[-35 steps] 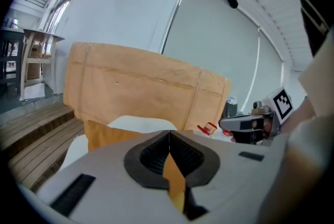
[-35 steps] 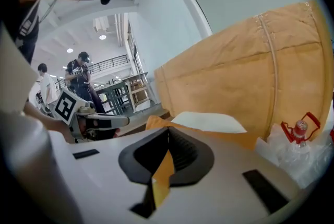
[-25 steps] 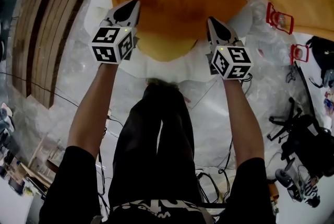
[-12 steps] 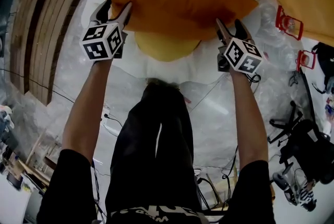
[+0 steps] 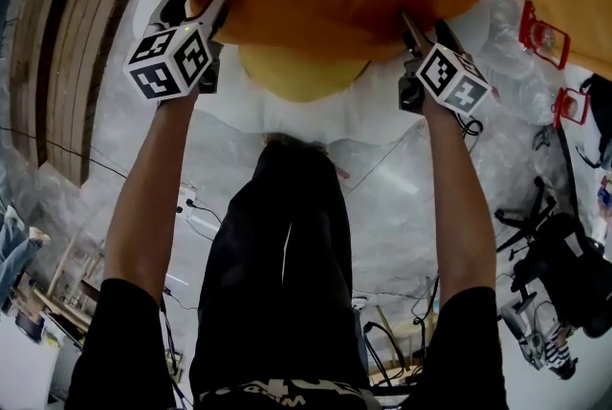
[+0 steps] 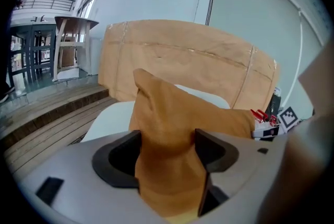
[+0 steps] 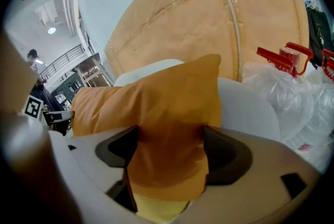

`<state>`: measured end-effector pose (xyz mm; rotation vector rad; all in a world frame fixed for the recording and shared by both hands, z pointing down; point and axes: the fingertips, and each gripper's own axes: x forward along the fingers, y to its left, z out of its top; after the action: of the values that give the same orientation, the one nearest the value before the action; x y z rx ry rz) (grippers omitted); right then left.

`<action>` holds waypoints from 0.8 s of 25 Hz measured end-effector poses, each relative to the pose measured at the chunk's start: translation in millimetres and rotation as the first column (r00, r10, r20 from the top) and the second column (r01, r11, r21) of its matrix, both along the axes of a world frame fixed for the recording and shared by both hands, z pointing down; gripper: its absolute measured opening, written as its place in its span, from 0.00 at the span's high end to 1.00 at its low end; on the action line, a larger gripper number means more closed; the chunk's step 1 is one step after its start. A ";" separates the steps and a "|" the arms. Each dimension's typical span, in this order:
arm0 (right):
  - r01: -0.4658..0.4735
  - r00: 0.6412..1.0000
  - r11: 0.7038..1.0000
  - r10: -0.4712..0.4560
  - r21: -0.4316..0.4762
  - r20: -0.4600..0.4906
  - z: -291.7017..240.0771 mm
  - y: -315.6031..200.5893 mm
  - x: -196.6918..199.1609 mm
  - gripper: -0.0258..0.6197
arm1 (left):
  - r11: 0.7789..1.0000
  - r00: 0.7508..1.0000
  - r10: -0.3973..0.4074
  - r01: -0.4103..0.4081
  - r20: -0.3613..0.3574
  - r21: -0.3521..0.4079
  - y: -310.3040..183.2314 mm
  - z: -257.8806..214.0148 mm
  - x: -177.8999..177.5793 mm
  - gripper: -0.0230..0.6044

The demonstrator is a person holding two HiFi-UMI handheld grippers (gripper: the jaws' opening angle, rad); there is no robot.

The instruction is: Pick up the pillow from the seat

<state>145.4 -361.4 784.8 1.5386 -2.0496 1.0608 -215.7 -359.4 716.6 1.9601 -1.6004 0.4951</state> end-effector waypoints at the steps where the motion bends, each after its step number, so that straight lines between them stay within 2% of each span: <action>1: 0.003 1.000 1.000 -0.003 0.001 0.007 1.4 -2.1 -0.8 0.37 | 1.000 1.000 -0.001 0.001 -0.007 0.002 -1.2 1.2 0.5 0.45; 4: 0.006 1.000 1.000 -0.006 0.003 0.017 5.3 -4.6 -0.9 0.37 | 1.000 0.999 -0.009 0.009 -0.036 0.002 -3.9 6.4 4.0 0.48; 6: 0.016 1.000 1.000 -0.016 -0.005 0.011 8.3 -3.8 -1.7 0.38 | 1.000 0.999 -0.007 0.006 -0.049 -0.008 -3.3 9.4 7.8 0.54; 7: 0.029 1.000 0.999 -0.029 -0.017 -0.007 10.2 -2.4 -1.6 0.44 | 1.000 0.999 0.005 -0.006 -0.052 -0.024 -1.5 11.3 11.1 0.60; 8: 0.046 0.998 0.998 -0.047 -0.038 -0.035 12.6 0.1 -0.7 0.59 | 0.998 0.998 0.029 -0.031 -0.052 -0.050 1.7 13.7 15.8 0.69; 9: 0.062 0.996 0.996 -0.066 -0.062 -0.065 15.4 3.0 0.3 0.83 | 0.995 0.997 0.060 -0.064 -0.050 -0.080 5.6 16.0 21.5 0.80; 10: 0.072 0.993 0.994 -0.079 -0.082 -0.085 17.9 5.0 0.6 0.91 | 0.990 0.995 0.091 -0.096 -0.048 -0.104 9.0 17.9 26.4 0.88; 12: 0.077 0.992 0.993 -0.085 -0.092 -0.090 20.1 4.4 -1.1 0.92 | 0.985 0.992 0.121 -0.126 -0.047 -0.121 10.9 19.5 29.7 0.92; 20: 0.086 0.990 0.994 -0.093 -0.074 -0.106 12.1 9.5 0.6 0.92 | 0.987 0.992 0.123 -0.125 -0.022 -0.102 17.6 12.8 30.1 0.92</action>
<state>146.0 -351.9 797.0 1.4244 -1.9681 0.9809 -185.7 -341.8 729.4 1.9882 -1.4205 0.5979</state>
